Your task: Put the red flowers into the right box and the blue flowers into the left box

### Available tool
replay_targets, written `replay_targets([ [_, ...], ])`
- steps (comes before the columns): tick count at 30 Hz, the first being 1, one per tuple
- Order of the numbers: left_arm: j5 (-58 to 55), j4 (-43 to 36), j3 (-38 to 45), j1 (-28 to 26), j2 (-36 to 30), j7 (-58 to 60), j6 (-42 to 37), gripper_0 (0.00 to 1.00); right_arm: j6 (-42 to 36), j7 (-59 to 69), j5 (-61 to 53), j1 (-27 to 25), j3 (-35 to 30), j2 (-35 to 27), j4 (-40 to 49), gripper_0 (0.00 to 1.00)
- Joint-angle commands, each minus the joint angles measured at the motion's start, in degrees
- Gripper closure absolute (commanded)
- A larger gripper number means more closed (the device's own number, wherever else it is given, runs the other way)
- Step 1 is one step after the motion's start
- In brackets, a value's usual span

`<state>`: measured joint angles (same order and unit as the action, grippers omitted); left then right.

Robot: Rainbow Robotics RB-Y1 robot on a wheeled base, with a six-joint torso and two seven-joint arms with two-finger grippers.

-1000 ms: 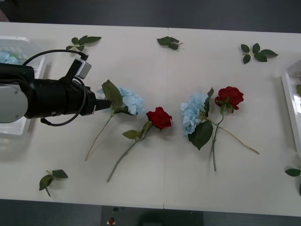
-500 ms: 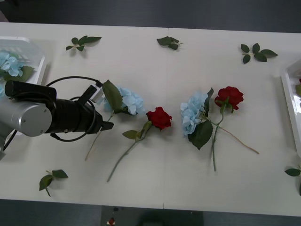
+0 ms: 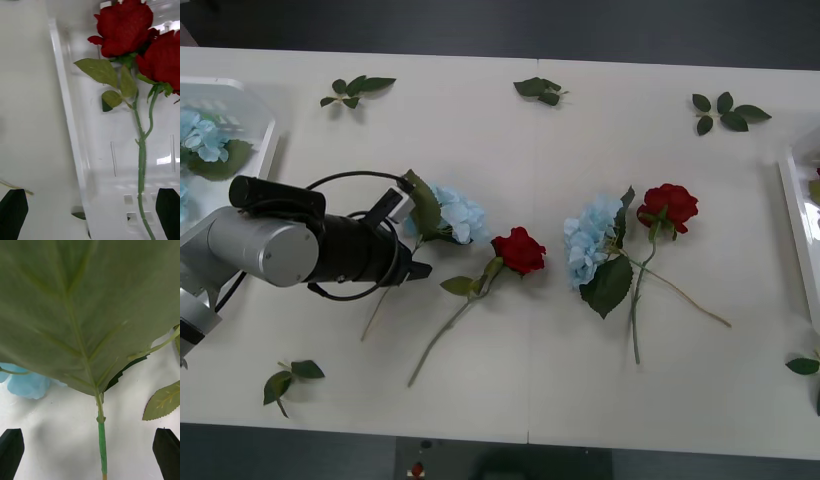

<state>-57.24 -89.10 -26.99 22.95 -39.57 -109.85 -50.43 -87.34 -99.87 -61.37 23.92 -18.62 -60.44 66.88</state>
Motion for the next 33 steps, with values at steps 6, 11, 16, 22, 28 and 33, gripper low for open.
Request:
replay_targets([
  [6, 1.9, 1.9, -4.7, 2.7, -0.4, -0.4, 3.9, 0.22, -7.5, 12.0, -0.2, 4.0, -0.3, 4.9, 8.8, 0.0],
  [11, 2.2, 1.9, -5.1, 2.8, -0.4, 0.0, 4.4, 0.75, -9.8, 20.4, -0.1, 4.0, 0.1, 8.2, 13.6, 0.0],
  [16, 0.7, 1.9, -5.0, 3.1, -0.4, 0.3, 4.4, 1.0, -11.0, 29.3, 2.7, 4.0, 2.9, 11.1, 18.8, 0.0],
  [22, -3.0, -0.8, -0.6, 3.4, -2.3, 0.4, 4.3, 1.0, -10.8, 40.9, 7.9, 4.0, 8.7, 14.1, 25.1, 0.0],
  [28, -8.4, -7.1, 8.0, 3.2, -7.5, 1.1, -3.7, 1.0, -8.9, 49.3, 11.4, 4.0, 14.7, 16.8, 27.9, 0.0],
  [33, -11.2, -9.6, 15.1, 3.1, -12.2, 1.7, -10.8, 1.0, -4.9, 54.3, 12.2, 4.0, 20.7, 17.1, 27.9, 0.0],
])
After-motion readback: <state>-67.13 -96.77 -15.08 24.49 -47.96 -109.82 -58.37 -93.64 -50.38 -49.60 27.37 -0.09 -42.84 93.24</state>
